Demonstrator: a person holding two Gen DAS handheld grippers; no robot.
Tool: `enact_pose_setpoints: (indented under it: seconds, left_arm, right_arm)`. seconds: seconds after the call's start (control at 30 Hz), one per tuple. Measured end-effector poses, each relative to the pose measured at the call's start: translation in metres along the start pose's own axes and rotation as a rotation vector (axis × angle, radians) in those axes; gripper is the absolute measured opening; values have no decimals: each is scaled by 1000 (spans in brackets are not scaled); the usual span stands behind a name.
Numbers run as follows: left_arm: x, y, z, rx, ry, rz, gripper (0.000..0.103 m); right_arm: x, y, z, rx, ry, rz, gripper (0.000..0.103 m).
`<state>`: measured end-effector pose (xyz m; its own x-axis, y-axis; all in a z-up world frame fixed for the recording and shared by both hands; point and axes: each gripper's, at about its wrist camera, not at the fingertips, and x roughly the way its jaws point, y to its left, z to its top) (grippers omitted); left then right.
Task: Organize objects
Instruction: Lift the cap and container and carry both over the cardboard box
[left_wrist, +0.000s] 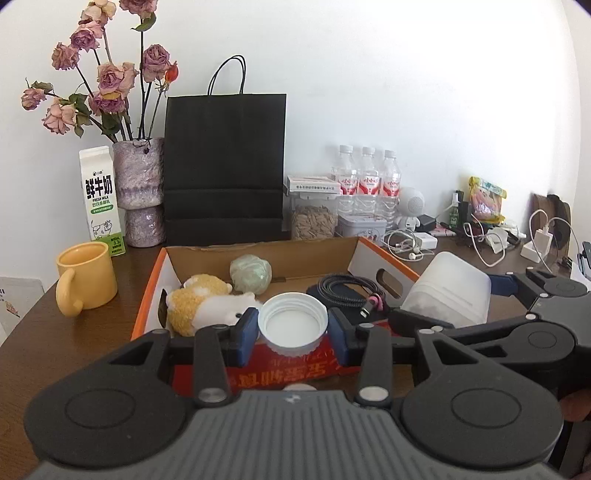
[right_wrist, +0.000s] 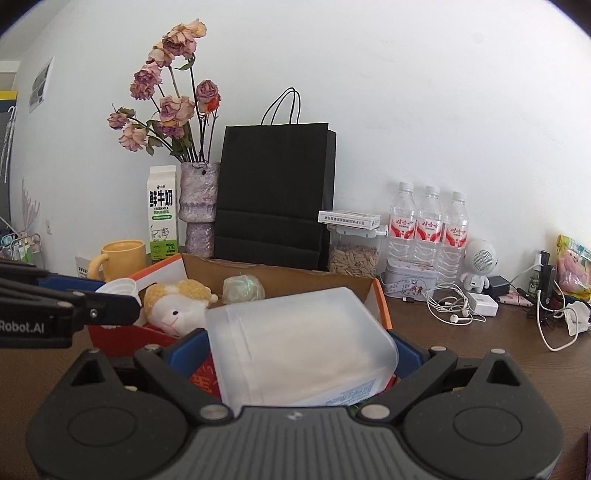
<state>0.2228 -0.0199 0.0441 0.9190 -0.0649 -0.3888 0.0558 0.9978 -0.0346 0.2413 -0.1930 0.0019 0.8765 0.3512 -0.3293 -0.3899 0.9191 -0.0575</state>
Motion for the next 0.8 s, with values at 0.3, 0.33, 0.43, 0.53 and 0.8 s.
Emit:
enact_pose_setpoints:
  seconds: [0.3, 0.33, 0.43, 0.53, 0.8]
  left_arm:
    - [46, 25, 34, -61, -45, 31, 41]
    - [52, 28, 37, -65, -46, 34, 41]
    - [74, 34, 44, -81, -41, 49, 41]
    - [95, 40, 51, -132, -30, 52, 41]
    - [134, 44, 62, -115, -2, 57, 41]
  right_arm:
    - [69, 7, 31, 28, 9, -7, 99]
    - [78, 8, 34, 34, 12, -5, 99]
    - [101, 9, 42, 33, 18, -8, 99]
    - [123, 10, 49, 30, 27, -20, 99]
    - [164, 3, 54, 40, 106, -29, 99]
